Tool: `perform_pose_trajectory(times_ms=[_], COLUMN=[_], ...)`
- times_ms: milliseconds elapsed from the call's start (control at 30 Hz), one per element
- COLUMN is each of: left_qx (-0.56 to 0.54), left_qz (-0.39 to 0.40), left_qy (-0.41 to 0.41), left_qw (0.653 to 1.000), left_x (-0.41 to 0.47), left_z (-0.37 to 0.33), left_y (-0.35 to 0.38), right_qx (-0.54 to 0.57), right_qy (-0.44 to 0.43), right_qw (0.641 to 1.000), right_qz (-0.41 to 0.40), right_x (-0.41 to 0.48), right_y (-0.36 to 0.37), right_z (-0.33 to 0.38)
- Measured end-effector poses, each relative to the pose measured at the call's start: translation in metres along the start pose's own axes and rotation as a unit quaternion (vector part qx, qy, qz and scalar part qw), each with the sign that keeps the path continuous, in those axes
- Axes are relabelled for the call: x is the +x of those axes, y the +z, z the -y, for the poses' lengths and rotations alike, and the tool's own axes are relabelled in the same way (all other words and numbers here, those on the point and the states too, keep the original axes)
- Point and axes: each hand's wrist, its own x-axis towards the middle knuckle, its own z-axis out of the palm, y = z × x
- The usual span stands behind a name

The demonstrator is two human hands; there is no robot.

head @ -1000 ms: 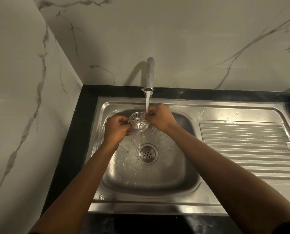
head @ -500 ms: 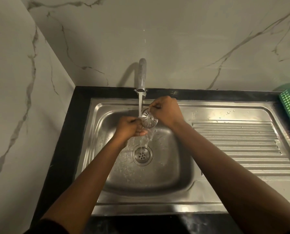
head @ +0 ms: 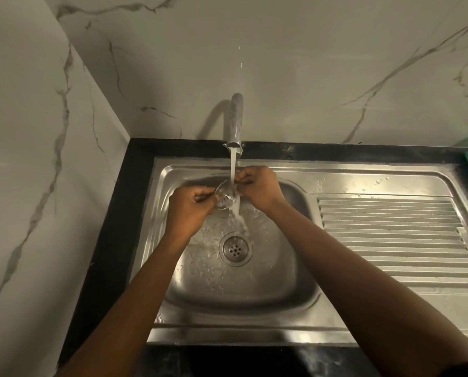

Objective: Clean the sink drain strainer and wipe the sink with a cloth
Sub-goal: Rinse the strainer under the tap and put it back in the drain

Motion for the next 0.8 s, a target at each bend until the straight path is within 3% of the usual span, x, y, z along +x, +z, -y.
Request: perform_pose_trajectory(times_ms=[233, 400, 533, 800], left_qx=[-0.019, -0.002, -0.017, -0.064], left_qz=[-0.037, 0.060, 0.097, 0.039], left_qy=[-0.004, 0.012, 0.022, 0.013], left_qw=[0.999, 0.998, 0.995, 0.997], left_x=[-0.014, -0.006, -0.006, -0.009], left_z=[0.015, 0.002, -0.005, -0.001], left_y=[0.012, 0.027, 0.038, 0.036], right_qx=[-0.001, -0.025, 0.006, 0.070], right_qy=[-0.081, -0.111, -0.099, -0.051], right_qw=[0.996, 0.993, 0.992, 0.993], right_qz=[-0.028, -0.042, -0.075, -0.074], right_x=[0.003, 0.002, 0.003, 0.003], right_y=[-0.001, -0.010, -0.015, -0.004], right_z=[0.011, 0.009, 0.008, -0.010])
